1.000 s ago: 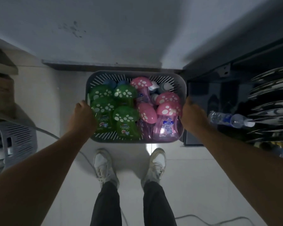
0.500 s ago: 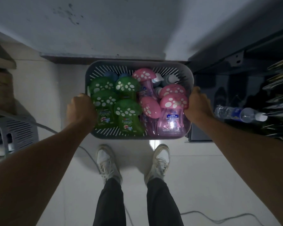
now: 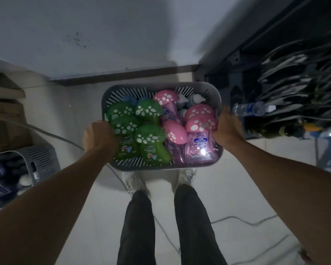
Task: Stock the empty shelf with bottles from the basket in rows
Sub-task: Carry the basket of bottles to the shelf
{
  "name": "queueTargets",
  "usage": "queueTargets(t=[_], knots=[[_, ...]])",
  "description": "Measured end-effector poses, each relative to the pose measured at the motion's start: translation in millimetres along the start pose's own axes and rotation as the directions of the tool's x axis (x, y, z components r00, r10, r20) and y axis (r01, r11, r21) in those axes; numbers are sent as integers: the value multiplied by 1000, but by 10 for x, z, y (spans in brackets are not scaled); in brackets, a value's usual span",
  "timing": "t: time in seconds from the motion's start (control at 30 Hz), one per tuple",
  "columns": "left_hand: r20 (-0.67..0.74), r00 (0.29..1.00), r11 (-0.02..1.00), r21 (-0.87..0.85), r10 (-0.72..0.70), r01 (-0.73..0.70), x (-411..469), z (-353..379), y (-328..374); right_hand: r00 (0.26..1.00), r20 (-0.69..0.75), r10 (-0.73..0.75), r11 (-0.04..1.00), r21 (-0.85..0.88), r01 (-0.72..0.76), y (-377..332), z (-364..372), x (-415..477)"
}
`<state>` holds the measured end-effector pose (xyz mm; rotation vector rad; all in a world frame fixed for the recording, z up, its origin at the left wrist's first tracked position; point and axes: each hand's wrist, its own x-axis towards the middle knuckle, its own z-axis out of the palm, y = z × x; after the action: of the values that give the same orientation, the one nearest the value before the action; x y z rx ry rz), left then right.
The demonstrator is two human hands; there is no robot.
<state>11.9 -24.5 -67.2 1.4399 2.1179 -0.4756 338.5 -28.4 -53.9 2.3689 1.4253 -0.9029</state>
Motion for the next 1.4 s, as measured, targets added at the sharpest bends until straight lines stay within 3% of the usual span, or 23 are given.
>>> queueTargets(t=[0.4, 0.63, 1.1, 1.4], knots=[[71, 952, 942, 140, 298, -305, -1440, -946, 220, 975, -104, 198, 966, 192, -175, 670, -792, -1750], [70, 868, 824, 286, 492, -490, -2180, -1183, 648, 948, -169, 272, 933, 286, -217, 1443, -865, -2647], [58, 816, 684, 513, 575, -518, -4001, -451, 2486, 880, -111, 462, 831, 401, -386, 3885, -1114, -3562], [210, 666, 491, 526, 716, -694, -4755, 11, 4110, 733, -59, 677, 664, 479, -575, 5278, -1412, -3784]])
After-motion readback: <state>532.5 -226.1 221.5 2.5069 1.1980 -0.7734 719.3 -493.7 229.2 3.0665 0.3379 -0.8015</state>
